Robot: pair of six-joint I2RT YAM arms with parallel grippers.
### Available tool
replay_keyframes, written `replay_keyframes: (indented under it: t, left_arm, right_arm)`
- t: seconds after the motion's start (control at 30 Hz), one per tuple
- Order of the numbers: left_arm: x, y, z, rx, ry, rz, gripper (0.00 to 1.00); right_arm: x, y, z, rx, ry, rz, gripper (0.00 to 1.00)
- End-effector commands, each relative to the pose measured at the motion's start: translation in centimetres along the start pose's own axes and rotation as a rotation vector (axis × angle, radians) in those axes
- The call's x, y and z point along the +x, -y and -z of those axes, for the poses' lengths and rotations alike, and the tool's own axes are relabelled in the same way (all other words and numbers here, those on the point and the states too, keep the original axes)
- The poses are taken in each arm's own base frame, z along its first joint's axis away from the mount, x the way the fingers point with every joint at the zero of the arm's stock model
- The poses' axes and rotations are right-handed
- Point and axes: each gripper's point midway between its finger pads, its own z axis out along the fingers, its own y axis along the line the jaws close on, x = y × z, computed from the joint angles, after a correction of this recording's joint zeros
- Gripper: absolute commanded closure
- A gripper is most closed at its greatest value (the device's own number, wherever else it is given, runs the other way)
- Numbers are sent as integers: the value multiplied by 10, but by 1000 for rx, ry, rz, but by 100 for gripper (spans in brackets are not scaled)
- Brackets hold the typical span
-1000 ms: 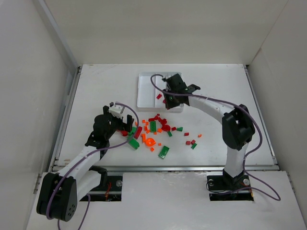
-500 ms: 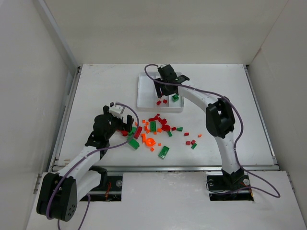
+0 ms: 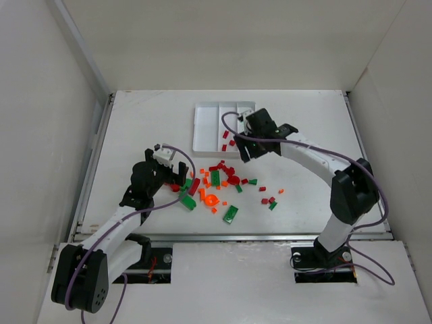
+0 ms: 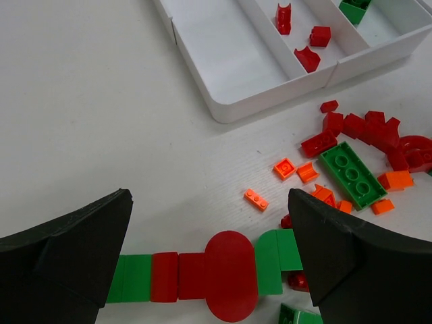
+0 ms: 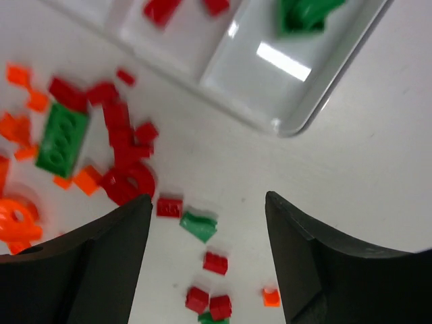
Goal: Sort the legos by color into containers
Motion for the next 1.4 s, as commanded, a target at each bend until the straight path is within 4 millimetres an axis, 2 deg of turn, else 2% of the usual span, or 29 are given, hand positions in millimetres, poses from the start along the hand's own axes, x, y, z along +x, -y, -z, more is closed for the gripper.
replay_keyframes:
  t: [0.0,0.03,0.17,0.33,0.4,0.6,0.77,0.87,0.9,0.97,1.0,1.07,1.1,1.17,1.27,1.3,1.33,1.37]
  left_arm:
    - [-10,2,0,7,57,-18,0]
    - [-8,3,1,16,58,-18,0]
    - [-8,3,1,16,58,-18,0]
    - [-6,2,2,7,57,-18,0]
    - [-6,2,2,7,57,-18,0]
    - [-9,2,3,6,66,-29,0]
    - [-11,2,3,6,75,-30,0]
    - [-11,2,3,6,75,-30,0]
    - [-11,2,3,6,75,-30,0]
    - [-11,1,3,5,75,-39,0]
    - [-11,1,3,5,75,-40,0]
    - [-11,1,3,5,75,-40,0]
    - [-11,1,3,5,75,-40,0]
    - [-11,1,3,5,75,-40,0]
    - [-11,1,3,5,75,-40,0]
    - [-11,1,3,5,75,-40,0]
    - [-8,1,2,6,67,-38,0]
    - [-8,1,2,6,66,-38,0]
  right_arm:
    - [65,-13,-9,-103,-167,61,28]
    - [81,-17,-10,-111,-210,89,28]
    - [106,-25,-17,-81,-289,246,28]
    - [112,-14,-28,-43,-324,326,28]
    - [109,-21,-33,-84,-326,337,31]
    - [121,-21,-49,-85,-370,339,49]
    - [119,-22,-51,-85,-372,339,63]
    - [119,-24,-53,-96,-372,337,76]
    - [118,-24,-53,-96,-372,337,86]
    - [118,-24,-53,-96,-372,337,96]
    - [109,-25,-45,-96,-339,335,100]
    - [96,-29,-38,-116,-280,329,100]
    - [79,-32,-24,-127,-213,325,100]
    - [58,-38,-11,-163,-126,277,100]
    - [2,-26,7,-144,84,111,100]
    - [-20,-14,6,-127,161,-5,100]
    - [-35,-3,8,-105,206,-22,100]
    - [-44,3,5,-99,219,-116,100]
